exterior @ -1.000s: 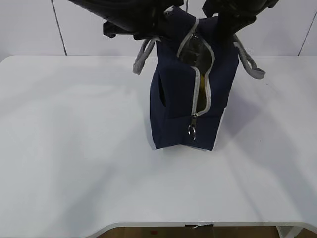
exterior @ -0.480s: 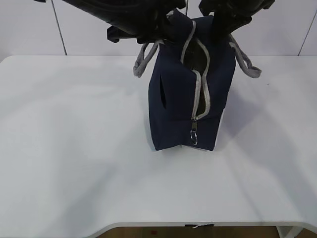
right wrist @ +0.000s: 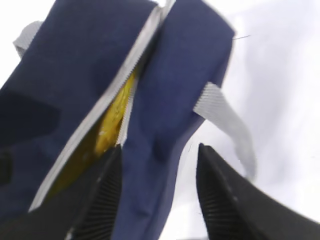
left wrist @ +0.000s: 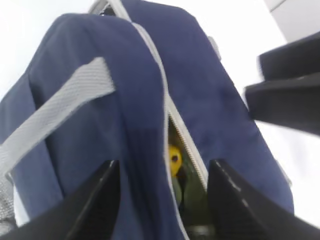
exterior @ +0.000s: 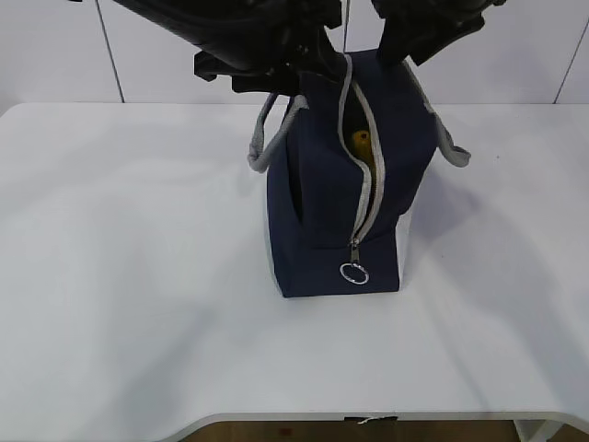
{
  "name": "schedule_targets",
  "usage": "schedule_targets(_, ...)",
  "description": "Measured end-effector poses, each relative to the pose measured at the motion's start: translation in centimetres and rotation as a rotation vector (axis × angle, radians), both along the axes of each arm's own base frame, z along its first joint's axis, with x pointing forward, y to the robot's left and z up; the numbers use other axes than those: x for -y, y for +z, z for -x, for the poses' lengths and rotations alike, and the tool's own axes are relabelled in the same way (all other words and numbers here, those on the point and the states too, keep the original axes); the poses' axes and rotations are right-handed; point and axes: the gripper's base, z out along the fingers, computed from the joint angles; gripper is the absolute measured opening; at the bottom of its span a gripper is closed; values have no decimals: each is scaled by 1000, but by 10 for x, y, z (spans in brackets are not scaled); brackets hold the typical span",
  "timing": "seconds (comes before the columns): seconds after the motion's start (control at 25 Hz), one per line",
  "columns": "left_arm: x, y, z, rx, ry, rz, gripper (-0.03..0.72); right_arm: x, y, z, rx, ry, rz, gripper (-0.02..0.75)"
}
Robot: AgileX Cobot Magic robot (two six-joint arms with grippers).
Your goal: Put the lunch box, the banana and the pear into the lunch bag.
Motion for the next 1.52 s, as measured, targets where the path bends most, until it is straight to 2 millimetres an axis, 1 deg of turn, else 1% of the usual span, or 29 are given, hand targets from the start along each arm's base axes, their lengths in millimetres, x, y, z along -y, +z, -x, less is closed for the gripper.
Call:
schedule_targets(0.08,-3,4,2,8,-8,-15,426,2,10,6,24,-1,-2,406)
schedule_targets(0.16,-7,14,7,23,-15,-22,427,3,23,13,54,-1,-6,410)
schedule_targets(0.24,-16,25,10,39,-16,-35,428,5,36,21,84,-2,-12,411)
schedule_targets(0.4,-33,50,24,81,-37,-94,426,10,64,41,152,-5,-28,412)
schedule_targets(0.48,-43,64,34,105,-49,-132,417,13,78,54,185,-10,-39,412)
schedule_targets(0.6,-55,81,49,137,-64,-188,406,18,95,77,217,-16,-53,412)
schedule_targets(0.76,-69,100,67,163,-74,-230,400,25,104,110,222,-18,-64,412)
schedule_targets(0.88,-75,106,75,160,-82,-260,396,29,102,134,202,-12,-78,412)
schedule_targets(1.08,-79,103,82,105,-111,-311,386,34,90,173,151,-5,-100,412)
schedule_targets(1.24,-81,100,84,75,-128,-347,354,40,67,199,85,-6,-90,412)
schedule_targets(1.36,-82,99,85,64,-134,-360,344,44,42,218,29,22,-61,412)
schedule_targets(1.52,-82,99,86,56,-137,-365,341,48,15,237,90,52,-55,412)
